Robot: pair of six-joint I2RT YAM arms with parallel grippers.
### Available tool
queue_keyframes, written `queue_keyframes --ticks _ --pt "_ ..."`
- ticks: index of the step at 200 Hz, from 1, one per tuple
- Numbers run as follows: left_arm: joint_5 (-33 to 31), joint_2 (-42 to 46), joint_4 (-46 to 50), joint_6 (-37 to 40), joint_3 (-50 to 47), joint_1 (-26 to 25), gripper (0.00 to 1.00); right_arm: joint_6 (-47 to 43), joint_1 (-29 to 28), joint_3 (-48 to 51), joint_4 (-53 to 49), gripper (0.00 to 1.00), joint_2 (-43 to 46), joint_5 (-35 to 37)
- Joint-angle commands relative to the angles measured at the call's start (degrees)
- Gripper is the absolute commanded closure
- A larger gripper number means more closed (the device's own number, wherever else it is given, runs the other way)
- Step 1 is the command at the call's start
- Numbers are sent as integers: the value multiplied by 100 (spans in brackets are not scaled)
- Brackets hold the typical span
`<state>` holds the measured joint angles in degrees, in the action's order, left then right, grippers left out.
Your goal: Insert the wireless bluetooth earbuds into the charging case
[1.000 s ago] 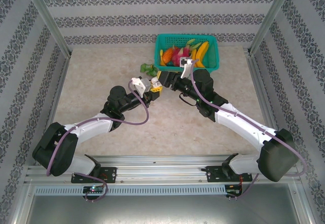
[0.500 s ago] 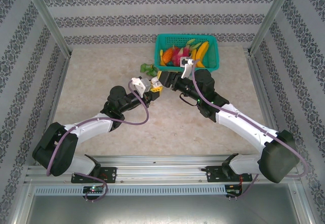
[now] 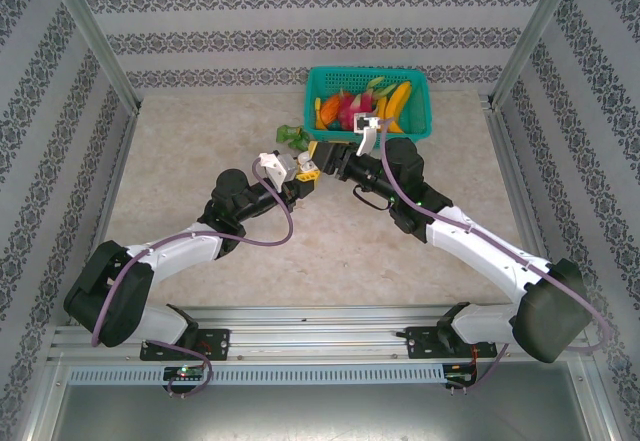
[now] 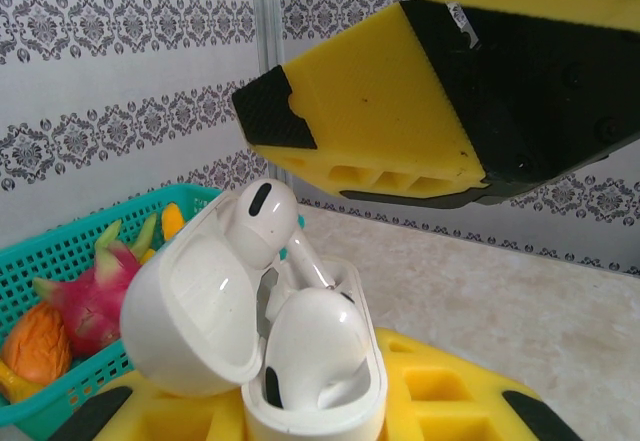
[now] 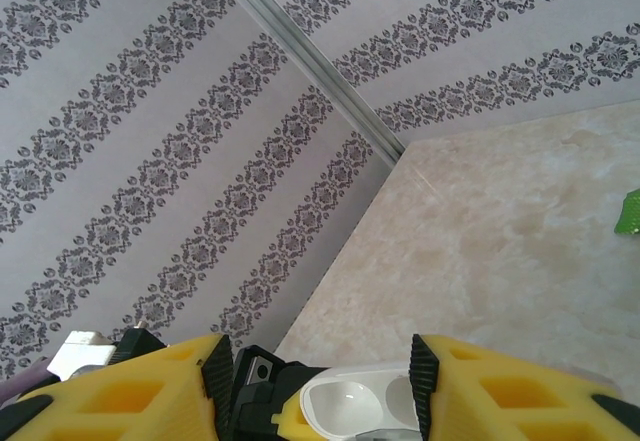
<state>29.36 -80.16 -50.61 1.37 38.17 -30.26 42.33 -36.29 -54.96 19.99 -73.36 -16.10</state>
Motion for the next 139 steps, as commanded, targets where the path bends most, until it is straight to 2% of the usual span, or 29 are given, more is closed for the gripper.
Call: queue_keyframes --ticks 1,95,139 --pt "21 1 -429 -69 107 35 100 109 -89 72 207 48 138 -155" --pt "28 -4 -440 -66 112 36 100 155 -156 359 10 48 466 -150" --pt "254 -8 -415 15 81 30 100 -115 61 10 -543 48 653 -221"
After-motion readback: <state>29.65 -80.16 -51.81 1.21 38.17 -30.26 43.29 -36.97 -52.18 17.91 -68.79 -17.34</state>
